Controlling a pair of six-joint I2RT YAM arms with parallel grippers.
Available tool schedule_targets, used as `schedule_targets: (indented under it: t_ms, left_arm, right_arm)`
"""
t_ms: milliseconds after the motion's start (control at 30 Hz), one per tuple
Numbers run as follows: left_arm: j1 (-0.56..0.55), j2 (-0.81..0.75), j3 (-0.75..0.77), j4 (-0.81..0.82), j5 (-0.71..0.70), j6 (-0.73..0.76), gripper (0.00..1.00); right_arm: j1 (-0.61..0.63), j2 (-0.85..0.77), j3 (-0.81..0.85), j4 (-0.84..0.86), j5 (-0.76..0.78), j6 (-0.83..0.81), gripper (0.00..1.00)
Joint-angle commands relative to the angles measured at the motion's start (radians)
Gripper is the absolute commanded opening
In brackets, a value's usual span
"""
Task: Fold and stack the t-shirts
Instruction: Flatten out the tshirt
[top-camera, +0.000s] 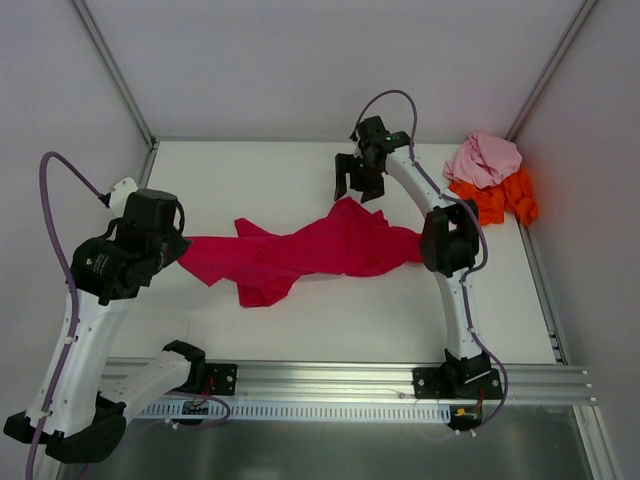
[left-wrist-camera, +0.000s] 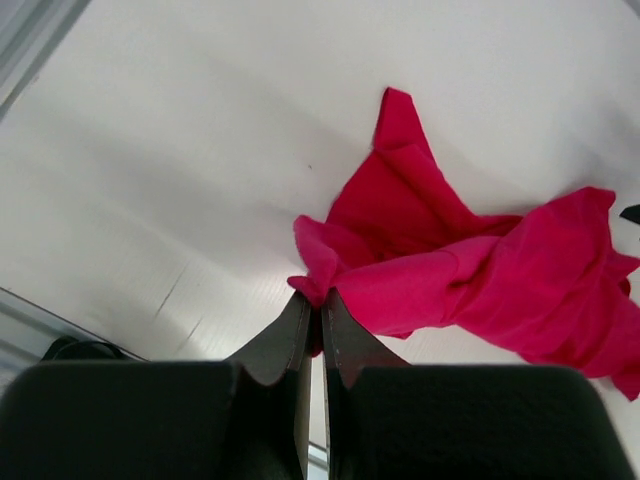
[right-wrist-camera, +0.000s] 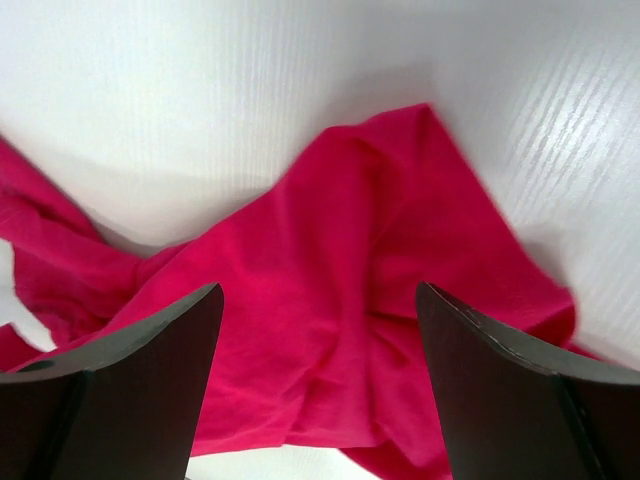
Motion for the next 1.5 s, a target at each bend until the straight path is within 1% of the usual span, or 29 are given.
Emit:
schedule_targets:
  t_ms: [0,200,267,333,367,467,633,800,900,1067,1133,1233,1300,1333,1400,1433,1467]
  left_arm:
    - [0.013,-0.001,0.072,-0.083,-0.103,-0.029,0.0]
    - [0.013,-0.001,0.049,-0.078,-0.089,-0.043,0.0]
    - [0.013,0.002,0.058,-0.083,-0.091,-0.034,0.0]
    - [0.013,-0.001,0.06,-0.081,-0.089,-0.017,0.0]
    - [0.013,-0.004,0.06,-0.081,-0.088,-0.014,0.0]
    - [0.013,-0.004,0.06,-0.092,-0.083,-0.008,0.0]
    - [0.013,-0.028,0.04,-0.1,-0.064,-0.008,0.0]
    - [0.013,-0.042,-0.012,-0.098,-0.048,-0.012,0.0]
    - [0.013,-0.05,-0.029,-0.095,-0.04,-0.017,0.0]
    - [0.013,-0.051,-0.039,-0.1,-0.045,-0.025,0.0]
    - [0.013,-0.053,-0.034,-0.103,-0.046,-0.026,0.0]
    - [0.013,-0.057,-0.028,-0.11,-0.051,-0.026,0.0]
    - [0.013,-0.06,-0.029,-0.114,-0.051,-0.029,0.0]
    - [0.013,-0.065,-0.031,-0.114,-0.051,-0.031,0.0]
    - [0.013,-0.07,-0.04,-0.115,-0.049,-0.036,0.0]
    - [0.013,-0.07,-0.046,-0.111,-0.049,-0.037,0.0]
    - [0.013,-0.071,-0.051,-0.106,-0.046,-0.037,0.0]
  right_arm:
    - [-0.002,0.006,0.011,0.013,0.043,-0.013,0.83]
    - [-0.004,0.037,0.037,-0.01,0.074,-0.026,0.83]
    - [-0.005,0.054,0.042,-0.005,0.064,-0.022,0.82]
    - [-0.004,0.081,0.066,-0.001,0.008,-0.004,0.82]
    - [-0.005,0.095,0.077,0.004,-0.045,0.001,0.83]
    - [0.001,0.126,0.105,0.021,-0.096,0.019,0.82]
    - [0.004,0.141,0.099,0.087,-0.14,0.012,0.82]
    - [0.004,0.181,0.149,0.113,-0.171,0.013,0.82]
    - [0.002,0.189,0.149,0.136,-0.186,0.015,0.8]
    - [0.001,0.21,0.172,0.136,-0.193,0.021,0.77]
    - [-0.002,0.207,0.171,0.13,-0.193,0.015,0.77]
    - [-0.004,0.198,0.165,0.102,-0.174,-0.003,0.77]
    - [-0.005,0.176,0.148,0.091,-0.151,-0.022,0.75]
    - [-0.007,0.169,0.129,0.091,-0.144,-0.028,0.68]
    - [-0.008,0.159,0.126,0.078,-0.127,-0.037,0.46]
    - [-0.011,0.156,0.126,0.071,-0.122,-0.054,0.19]
    - [-0.014,0.153,0.123,0.067,-0.112,-0.054,0.04]
